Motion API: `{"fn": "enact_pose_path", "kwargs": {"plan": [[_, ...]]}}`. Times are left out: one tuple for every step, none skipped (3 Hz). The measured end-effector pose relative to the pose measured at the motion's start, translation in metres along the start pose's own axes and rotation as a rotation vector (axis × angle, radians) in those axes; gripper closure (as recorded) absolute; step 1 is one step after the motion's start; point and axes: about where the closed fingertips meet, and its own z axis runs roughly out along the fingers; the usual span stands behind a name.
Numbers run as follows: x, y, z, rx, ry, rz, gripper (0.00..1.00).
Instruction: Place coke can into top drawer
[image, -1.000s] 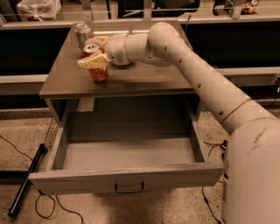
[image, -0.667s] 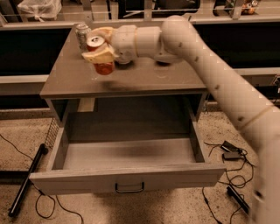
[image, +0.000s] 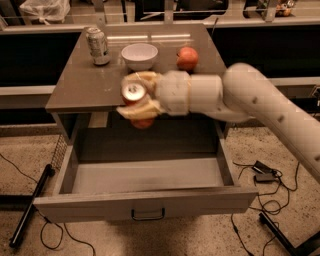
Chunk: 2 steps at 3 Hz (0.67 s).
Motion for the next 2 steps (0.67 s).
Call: {"fn": "enact_pose_path", "kwargs": {"plan": [[0.036,0.037,-0.051,0.03,0.022,0.053,1.0],[0.04,0.039,-0.065,0.051,0.036,0.059,1.0]]}}
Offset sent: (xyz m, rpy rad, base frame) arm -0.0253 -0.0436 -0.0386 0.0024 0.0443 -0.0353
